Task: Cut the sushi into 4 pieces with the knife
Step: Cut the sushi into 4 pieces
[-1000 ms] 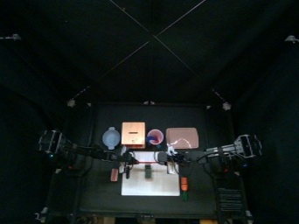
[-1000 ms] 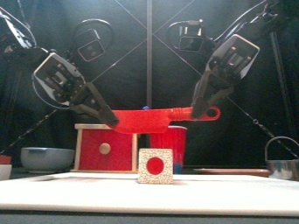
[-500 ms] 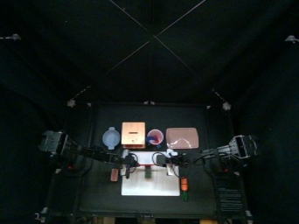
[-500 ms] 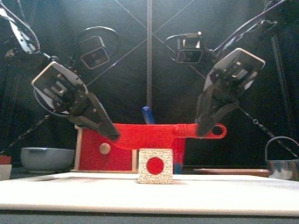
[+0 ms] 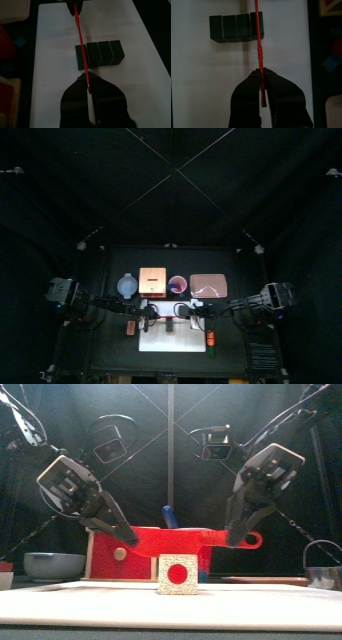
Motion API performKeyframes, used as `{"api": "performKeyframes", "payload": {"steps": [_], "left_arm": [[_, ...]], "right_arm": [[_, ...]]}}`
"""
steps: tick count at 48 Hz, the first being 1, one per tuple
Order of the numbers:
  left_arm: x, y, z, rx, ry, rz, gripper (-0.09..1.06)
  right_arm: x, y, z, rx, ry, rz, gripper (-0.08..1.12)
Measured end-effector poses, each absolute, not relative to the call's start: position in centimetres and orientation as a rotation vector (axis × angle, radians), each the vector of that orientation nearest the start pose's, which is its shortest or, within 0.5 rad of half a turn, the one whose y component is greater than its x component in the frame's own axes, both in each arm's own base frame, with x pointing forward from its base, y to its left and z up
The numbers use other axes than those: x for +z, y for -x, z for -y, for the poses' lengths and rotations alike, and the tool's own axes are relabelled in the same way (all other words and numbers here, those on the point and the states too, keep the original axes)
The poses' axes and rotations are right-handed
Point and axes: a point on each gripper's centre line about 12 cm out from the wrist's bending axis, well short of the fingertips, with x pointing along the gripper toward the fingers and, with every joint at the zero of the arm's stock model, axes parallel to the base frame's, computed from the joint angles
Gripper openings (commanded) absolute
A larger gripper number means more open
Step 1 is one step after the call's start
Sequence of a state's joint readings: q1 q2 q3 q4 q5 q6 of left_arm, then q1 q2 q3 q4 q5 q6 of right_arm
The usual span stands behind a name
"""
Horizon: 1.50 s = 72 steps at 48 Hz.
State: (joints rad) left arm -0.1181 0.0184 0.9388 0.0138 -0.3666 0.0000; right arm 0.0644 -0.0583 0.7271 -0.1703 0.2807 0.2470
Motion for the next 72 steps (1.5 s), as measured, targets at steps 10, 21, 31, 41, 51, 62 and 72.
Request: {"api": "performKeyframes", "payload": {"steps": [10,21,31,41,51,62,72], "left_arm": [[11.5,-33.3,4.6,-0.139,-0.049,-0.588,0.26],[11.4,-33.3,4.7,-0.142,-0.049,-0.595,0.26],[11.6,-33.4,4.7,-0.144,-0.051,-0.592,0.26],[12.1,-33.4,5.2,-0.157,-0.054,-0.578,0.26],[12.2,-33.3,5.6,-0.167,-0.057,-0.579,0.26],[11.5,-33.3,5.6,-0.168,-0.061,-0.616,0.26],[11.2,-33.3,5.6,-0.167,-0.061,-0.627,0.26]], "right_arm": [[14.8,-34.6,-2.2,-0.010,-0.020,-0.944,0.19],[14.8,-34.7,-2.3,-0.009,-0.021,-0.944,0.19],[15.3,-34.8,-2.4,-0.008,-0.015,-0.948,0.19],[16.1,-34.6,-2.9,0.002,-0.016,-0.934,0.19],[16.2,-34.7,-3.2,0.010,-0.013,-0.930,0.19],[15.3,-34.8,-3.1,0.009,-0.007,-0.951,0.19],[15.3,-34.8,-3.2,0.011,-0.004,-0.953,0.19]]}}
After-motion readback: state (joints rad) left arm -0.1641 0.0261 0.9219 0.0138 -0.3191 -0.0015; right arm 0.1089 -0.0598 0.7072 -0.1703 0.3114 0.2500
